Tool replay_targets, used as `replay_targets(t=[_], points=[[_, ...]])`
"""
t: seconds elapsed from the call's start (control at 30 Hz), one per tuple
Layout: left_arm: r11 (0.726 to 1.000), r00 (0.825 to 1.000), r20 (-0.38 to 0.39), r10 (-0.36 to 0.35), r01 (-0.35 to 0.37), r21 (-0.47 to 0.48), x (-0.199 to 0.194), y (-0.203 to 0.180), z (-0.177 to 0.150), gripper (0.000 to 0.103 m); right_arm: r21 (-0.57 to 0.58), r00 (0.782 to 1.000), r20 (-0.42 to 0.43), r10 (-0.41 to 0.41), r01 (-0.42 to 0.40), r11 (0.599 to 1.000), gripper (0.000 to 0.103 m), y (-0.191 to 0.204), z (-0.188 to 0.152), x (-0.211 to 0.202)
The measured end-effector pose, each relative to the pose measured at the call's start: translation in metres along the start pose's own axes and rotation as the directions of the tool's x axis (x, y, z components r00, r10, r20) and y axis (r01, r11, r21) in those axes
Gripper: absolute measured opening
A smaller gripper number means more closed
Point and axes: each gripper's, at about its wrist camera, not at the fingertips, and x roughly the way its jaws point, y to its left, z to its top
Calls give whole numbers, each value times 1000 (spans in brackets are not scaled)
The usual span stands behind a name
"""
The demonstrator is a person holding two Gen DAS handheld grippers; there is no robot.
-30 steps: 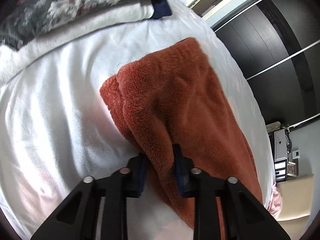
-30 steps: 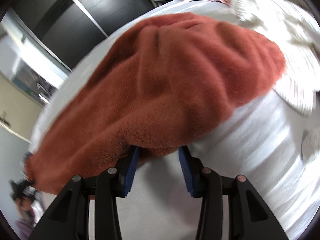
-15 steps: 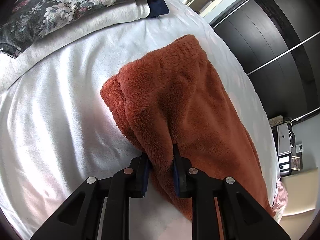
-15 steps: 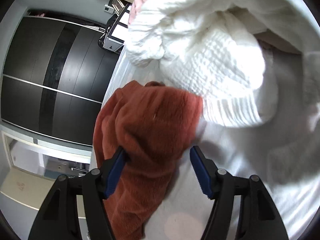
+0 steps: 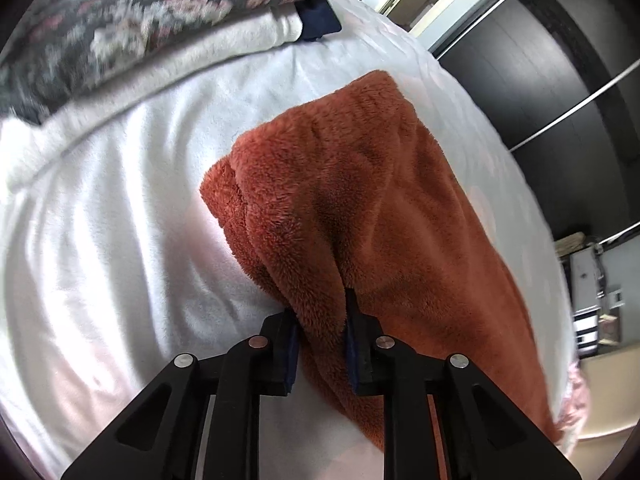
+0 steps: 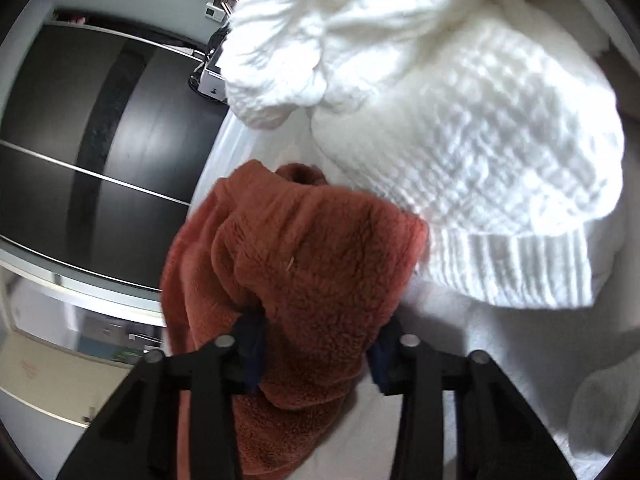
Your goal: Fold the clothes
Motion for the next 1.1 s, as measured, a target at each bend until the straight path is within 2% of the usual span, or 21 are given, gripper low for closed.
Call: replay_targets(t=[0.07, 0.17, 0.27, 0.37, 0.43, 0.53, 0.67, 0.8, 0.87, 1.1], points=[[999, 999, 1, 38, -38, 18, -9, -10, 1, 15, -71, 999, 38, -38, 41, 997, 25, 14, 0, -7], [997, 998, 25, 65, -66, 44, -33, -28, 4, 14, -175, 993, 103, -57, 74, 982, 23, 34, -5, -21], [994, 996, 64, 59, -64, 83, -67, -47, 6, 14, -203, 988, 147, -47, 77, 976, 22, 45, -2, -39], [993, 994, 98, 52, -62, 100, -106, -59, 6, 13, -192, 987, 155, -35, 65, 979, 22, 37, 0, -65], [991, 990, 122, 64, -78, 108, -144, -38, -7, 13, -160, 990, 135, -35, 57, 985, 22, 31, -1, -73], [992, 990, 115, 85, -95, 87, -186, 2, -14, 13, -75, 996, 81, -44, 50, 996, 22, 15, -5, -85], [990, 989, 93, 119, -125, 65, -178, 44, -14, 13, 20, 997, -23, -74, 75, 997, 22, -21, -22, -99], [986, 986, 43, 163, -165, 32, -161, 86, -24, 13, 37, 994, -61, -93, 95, 995, 22, -28, -38, -117], [980, 980, 16, 197, -197, 34, -152, 102, -33, 13, 21, 989, -77, -127, 129, 991, 22, -26, -39, -119], [967, 966, -54, 254, -252, 32, -125, 130, -63, 14, 100, 960, -177, -216, 236, 967, 24, -45, -38, -101]])
